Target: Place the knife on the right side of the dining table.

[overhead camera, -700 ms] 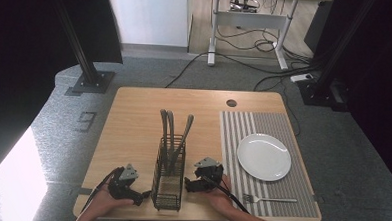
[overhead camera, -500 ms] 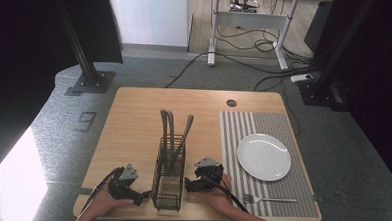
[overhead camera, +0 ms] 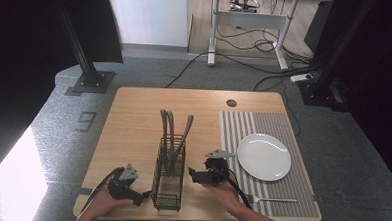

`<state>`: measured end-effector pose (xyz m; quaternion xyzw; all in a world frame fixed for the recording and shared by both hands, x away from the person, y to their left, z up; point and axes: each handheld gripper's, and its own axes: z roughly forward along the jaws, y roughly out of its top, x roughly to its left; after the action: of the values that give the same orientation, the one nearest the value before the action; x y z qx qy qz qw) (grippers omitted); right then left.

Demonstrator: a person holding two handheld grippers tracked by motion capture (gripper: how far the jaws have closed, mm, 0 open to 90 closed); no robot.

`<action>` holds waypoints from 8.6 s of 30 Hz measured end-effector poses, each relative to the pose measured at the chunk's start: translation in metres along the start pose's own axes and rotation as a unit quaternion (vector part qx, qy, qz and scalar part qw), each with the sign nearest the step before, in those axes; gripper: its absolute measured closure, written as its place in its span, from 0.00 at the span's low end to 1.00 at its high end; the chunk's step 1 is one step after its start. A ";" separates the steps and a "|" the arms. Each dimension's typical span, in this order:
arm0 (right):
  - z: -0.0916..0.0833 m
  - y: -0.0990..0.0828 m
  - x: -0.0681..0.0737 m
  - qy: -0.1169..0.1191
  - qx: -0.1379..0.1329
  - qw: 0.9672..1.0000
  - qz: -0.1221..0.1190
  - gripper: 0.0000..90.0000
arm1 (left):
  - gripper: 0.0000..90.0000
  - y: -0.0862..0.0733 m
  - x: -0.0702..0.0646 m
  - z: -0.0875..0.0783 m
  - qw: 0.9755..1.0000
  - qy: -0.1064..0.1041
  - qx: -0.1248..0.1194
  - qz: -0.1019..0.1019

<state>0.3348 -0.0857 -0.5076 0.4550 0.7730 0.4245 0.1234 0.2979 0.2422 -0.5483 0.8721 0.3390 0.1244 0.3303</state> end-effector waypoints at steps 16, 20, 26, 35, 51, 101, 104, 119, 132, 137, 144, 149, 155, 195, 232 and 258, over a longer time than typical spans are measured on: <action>-0.026 0.019 -0.014 0.020 -0.049 0.999 -0.011 0.15 | 0.00 0.000 0.000 0.000 1.000 0.000 0.000 -0.001; -0.027 0.020 -0.015 0.018 -0.048 0.998 -0.021 0.15 | 0.00 -0.001 -0.001 -0.001 1.000 0.000 0.000 0.000; -0.031 0.024 -0.015 0.027 -0.061 0.998 -0.021 0.16 | 0.00 -0.001 -0.001 -0.001 1.000 0.000 0.000 0.000; -0.037 0.033 -0.017 0.035 -0.077 0.996 -0.023 0.19 | 0.00 -0.001 -0.001 -0.001 1.000 -0.001 0.000 0.000; -0.038 0.046 -0.018 0.051 -0.087 0.995 -0.026 0.25 | 0.00 -0.001 -0.001 0.000 1.000 -0.001 0.000 0.001; 0.002 0.097 -0.014 0.076 -0.105 0.991 -0.029 0.44 | 0.00 -0.001 -0.001 -0.001 1.000 0.000 -0.001 -0.002; 0.008 0.101 -0.015 0.079 -0.104 0.991 -0.029 0.47 | 0.00 -0.001 -0.001 -0.001 1.000 0.000 -0.001 -0.002; 0.027 0.107 -0.013 0.126 -0.101 0.987 -0.027 0.75 | 0.00 -0.001 -0.001 -0.001 1.000 -0.001 0.000 -0.001; 0.012 0.111 -0.016 0.161 -0.115 0.980 0.019 0.86 | 0.00 -0.001 -0.001 -0.001 1.000 -0.002 -0.001 -0.001; 0.005 0.110 -0.011 0.157 -0.115 0.981 -0.004 0.86 | 0.00 -0.001 -0.001 -0.001 1.000 -0.002 -0.001 -0.001; -0.004 0.110 -0.007 0.153 -0.106 0.982 -0.041 0.86 | 0.00 -0.001 -0.001 -0.001 1.000 -0.002 0.000 0.000; -0.007 0.110 -0.011 0.188 -0.101 0.977 -0.011 0.89 | 0.00 -0.001 -0.001 -0.001 1.000 -0.001 0.000 0.000; -0.020 0.112 -0.001 0.215 -0.131 0.968 -0.019 0.92 | 0.00 -0.001 -0.001 -0.001 1.000 -0.001 0.000 0.001; -0.081 0.115 -0.064 0.143 -0.217 0.966 -0.017 0.92 | 0.00 -0.001 -0.001 -0.001 1.000 -0.002 0.000 0.000; -0.024 0.118 -0.140 0.060 -0.218 0.972 0.068 0.92 | 0.00 -0.001 -0.001 -0.001 1.000 -0.001 -0.001 0.000; -0.024 0.117 -0.184 0.003 -0.250 0.962 0.107 0.92 | 0.00 -0.001 -0.001 -0.001 1.000 0.000 0.000 0.000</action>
<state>0.4929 -0.2207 -0.4395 0.4883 0.5892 0.6165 0.1851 0.2959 0.2423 -0.5484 0.8719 0.3391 0.1240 0.3308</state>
